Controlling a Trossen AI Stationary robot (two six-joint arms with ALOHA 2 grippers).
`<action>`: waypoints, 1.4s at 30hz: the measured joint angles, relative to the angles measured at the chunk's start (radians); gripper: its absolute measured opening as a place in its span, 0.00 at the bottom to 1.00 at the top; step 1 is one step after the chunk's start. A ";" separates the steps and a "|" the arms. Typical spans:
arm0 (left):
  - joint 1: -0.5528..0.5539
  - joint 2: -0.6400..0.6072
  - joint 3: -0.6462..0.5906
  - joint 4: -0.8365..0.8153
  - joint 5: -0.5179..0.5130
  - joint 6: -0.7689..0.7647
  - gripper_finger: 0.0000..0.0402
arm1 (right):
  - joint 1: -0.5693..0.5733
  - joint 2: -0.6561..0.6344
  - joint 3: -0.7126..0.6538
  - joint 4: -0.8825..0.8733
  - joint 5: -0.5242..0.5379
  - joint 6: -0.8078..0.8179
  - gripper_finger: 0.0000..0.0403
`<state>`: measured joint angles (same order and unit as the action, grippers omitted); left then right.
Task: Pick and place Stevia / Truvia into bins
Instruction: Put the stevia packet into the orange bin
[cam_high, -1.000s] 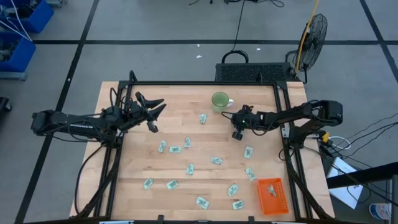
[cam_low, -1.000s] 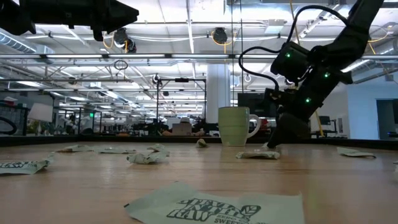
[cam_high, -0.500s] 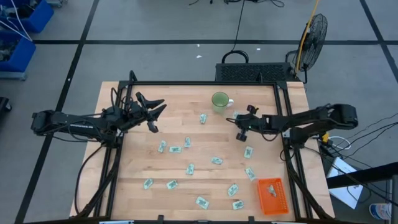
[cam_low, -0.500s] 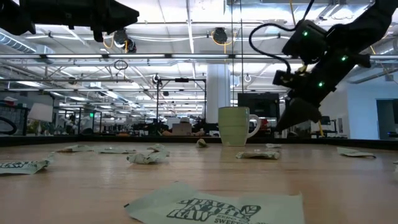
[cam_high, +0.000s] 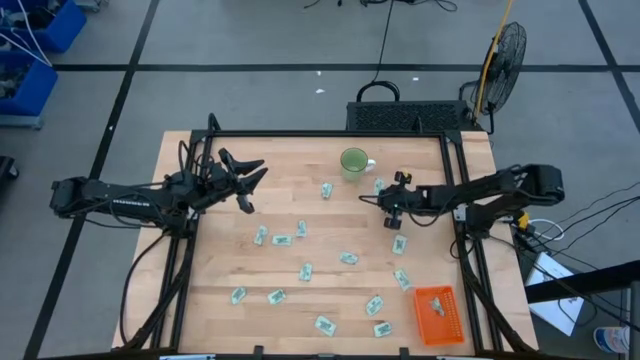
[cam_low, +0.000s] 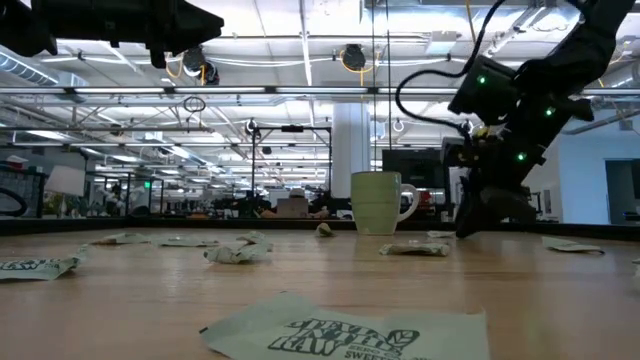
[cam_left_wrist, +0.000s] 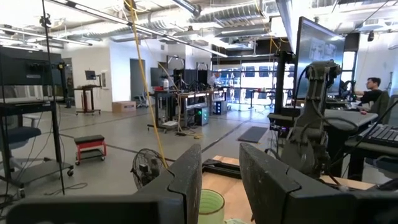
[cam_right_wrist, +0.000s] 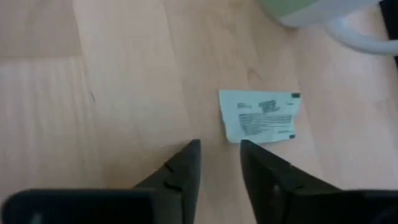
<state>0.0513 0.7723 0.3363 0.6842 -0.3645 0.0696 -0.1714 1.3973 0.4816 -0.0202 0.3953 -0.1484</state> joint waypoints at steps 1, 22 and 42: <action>0.000 0.000 0.000 0.000 0.000 0.000 0.28 | -0.003 0.011 0.001 0.011 0.005 -0.014 0.32; 0.000 0.000 0.000 -0.027 0.000 -0.004 0.28 | -0.075 0.096 0.003 0.045 0.011 0.052 0.37; 0.000 0.000 0.000 -0.121 0.000 -0.132 0.28 | -0.092 0.106 -0.044 0.013 0.025 0.485 0.29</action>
<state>0.0509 0.7723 0.3363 0.5629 -0.3649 -0.0620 -0.2636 1.5028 0.4373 -0.0075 0.4204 0.3369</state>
